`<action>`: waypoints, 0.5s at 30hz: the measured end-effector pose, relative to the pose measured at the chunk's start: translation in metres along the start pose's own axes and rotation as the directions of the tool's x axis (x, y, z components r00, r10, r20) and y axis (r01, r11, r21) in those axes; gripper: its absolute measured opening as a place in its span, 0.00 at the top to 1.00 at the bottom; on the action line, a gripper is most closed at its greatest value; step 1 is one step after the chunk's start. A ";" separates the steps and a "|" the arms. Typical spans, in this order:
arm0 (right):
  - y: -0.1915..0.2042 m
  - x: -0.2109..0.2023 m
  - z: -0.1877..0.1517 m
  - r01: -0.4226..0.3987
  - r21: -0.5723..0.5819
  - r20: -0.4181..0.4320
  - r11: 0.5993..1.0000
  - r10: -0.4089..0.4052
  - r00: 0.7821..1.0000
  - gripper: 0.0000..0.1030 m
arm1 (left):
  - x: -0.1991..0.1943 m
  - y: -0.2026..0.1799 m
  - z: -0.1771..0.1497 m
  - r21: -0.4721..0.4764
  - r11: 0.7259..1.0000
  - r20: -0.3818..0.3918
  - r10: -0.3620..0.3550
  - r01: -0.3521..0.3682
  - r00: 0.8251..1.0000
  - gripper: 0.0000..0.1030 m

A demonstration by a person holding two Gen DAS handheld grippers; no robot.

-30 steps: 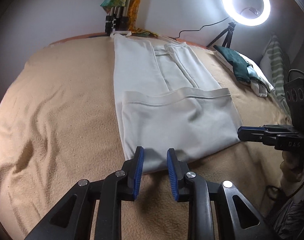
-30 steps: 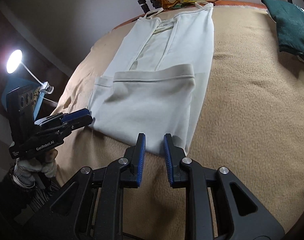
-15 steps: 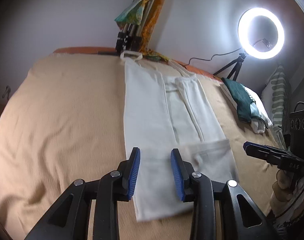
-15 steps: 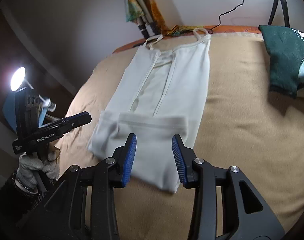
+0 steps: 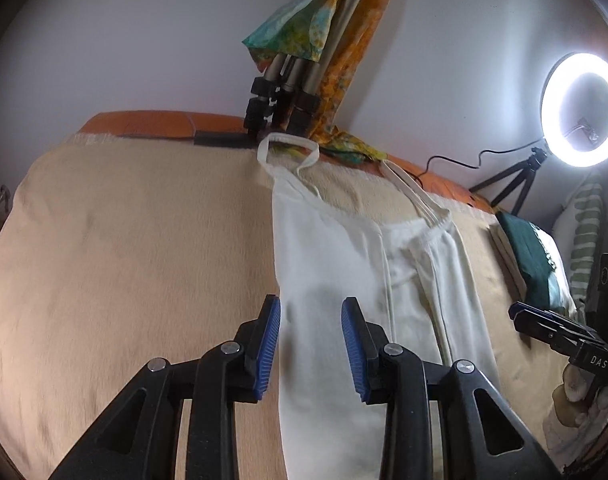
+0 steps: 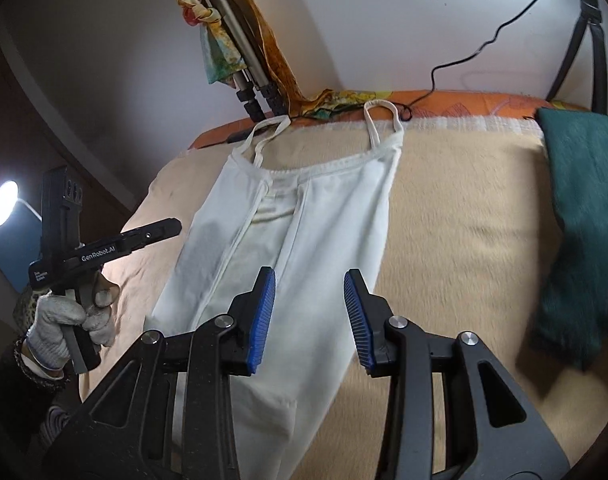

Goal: Fold small clothes

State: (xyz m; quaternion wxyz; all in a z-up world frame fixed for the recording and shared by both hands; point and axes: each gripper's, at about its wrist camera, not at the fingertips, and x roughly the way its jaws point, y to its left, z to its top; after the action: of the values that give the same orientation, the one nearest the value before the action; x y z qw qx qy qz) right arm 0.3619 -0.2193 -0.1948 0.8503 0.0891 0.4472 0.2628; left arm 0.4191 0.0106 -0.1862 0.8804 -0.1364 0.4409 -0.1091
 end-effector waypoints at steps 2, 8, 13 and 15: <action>-0.003 0.012 0.008 -0.001 0.010 0.001 1.000 0.001 1.000 0.62 | 0.010 -0.002 0.006 0.018 1.000 0.006 0.020 -0.020 1.000 0.68; -0.015 0.048 0.029 0.063 0.004 -0.014 0.998 -0.063 0.998 0.62 | 0.036 0.005 0.020 0.040 0.995 0.022 0.091 -0.092 0.996 0.64; -0.030 0.063 0.034 0.148 -0.020 -0.054 0.989 -0.149 0.987 0.63 | 0.047 0.016 0.028 0.013 0.993 0.020 0.117 -0.118 0.993 0.54; -0.033 0.059 0.037 0.161 -0.030 -0.050 0.987 -0.162 0.986 0.64 | 0.045 0.017 0.032 0.013 0.991 0.044 0.134 -0.135 0.990 0.46</action>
State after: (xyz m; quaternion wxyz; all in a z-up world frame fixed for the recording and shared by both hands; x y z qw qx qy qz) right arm 0.4309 -0.2130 -0.2285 0.8580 0.0346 0.4714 0.2011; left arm 0.4724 0.0173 -0.2069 0.8961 -0.1018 0.4291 -0.0499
